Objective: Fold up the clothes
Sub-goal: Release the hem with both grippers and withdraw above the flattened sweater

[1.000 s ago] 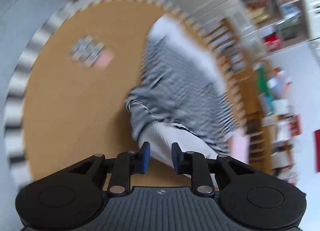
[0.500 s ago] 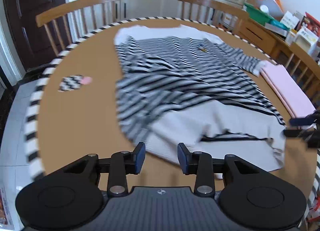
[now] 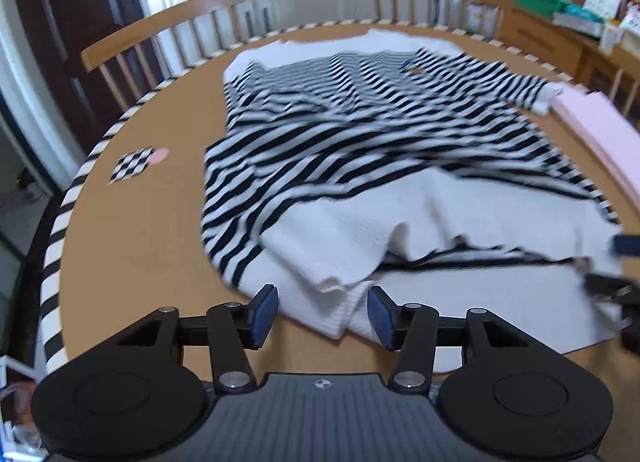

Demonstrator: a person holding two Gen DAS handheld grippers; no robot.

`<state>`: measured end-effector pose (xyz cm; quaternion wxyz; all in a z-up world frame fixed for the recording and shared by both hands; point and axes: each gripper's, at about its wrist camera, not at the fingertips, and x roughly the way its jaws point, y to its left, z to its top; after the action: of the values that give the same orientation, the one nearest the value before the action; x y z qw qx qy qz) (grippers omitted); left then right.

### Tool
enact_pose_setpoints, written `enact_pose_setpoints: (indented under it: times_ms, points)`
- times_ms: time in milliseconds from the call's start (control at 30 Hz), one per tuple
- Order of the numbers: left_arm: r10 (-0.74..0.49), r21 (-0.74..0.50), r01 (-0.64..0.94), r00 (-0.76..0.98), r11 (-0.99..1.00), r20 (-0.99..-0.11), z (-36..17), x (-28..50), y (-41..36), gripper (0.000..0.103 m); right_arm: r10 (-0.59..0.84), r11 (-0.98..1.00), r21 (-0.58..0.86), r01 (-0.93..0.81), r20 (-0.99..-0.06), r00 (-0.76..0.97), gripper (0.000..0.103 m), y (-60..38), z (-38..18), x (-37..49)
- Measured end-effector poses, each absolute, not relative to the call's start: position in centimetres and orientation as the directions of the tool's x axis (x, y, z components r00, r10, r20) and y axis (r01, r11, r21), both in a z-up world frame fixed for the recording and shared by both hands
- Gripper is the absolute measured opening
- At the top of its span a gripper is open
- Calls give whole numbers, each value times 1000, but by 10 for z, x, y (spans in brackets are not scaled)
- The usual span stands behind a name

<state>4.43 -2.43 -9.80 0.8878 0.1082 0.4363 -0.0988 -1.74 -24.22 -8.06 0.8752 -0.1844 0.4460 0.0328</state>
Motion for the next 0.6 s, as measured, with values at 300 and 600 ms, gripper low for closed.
enact_pose_setpoints:
  times_ms: [300,600]
  points:
    - [31,128,112,621,985,-783,-92,43,4,62,-168,946,-295,-136,-801,575,38,-276,-77,-20]
    - [-59,21,119,626,993,-778,-74,30,10,63,-170,946,-295,-132,-802,573,37,-277,-77,-22]
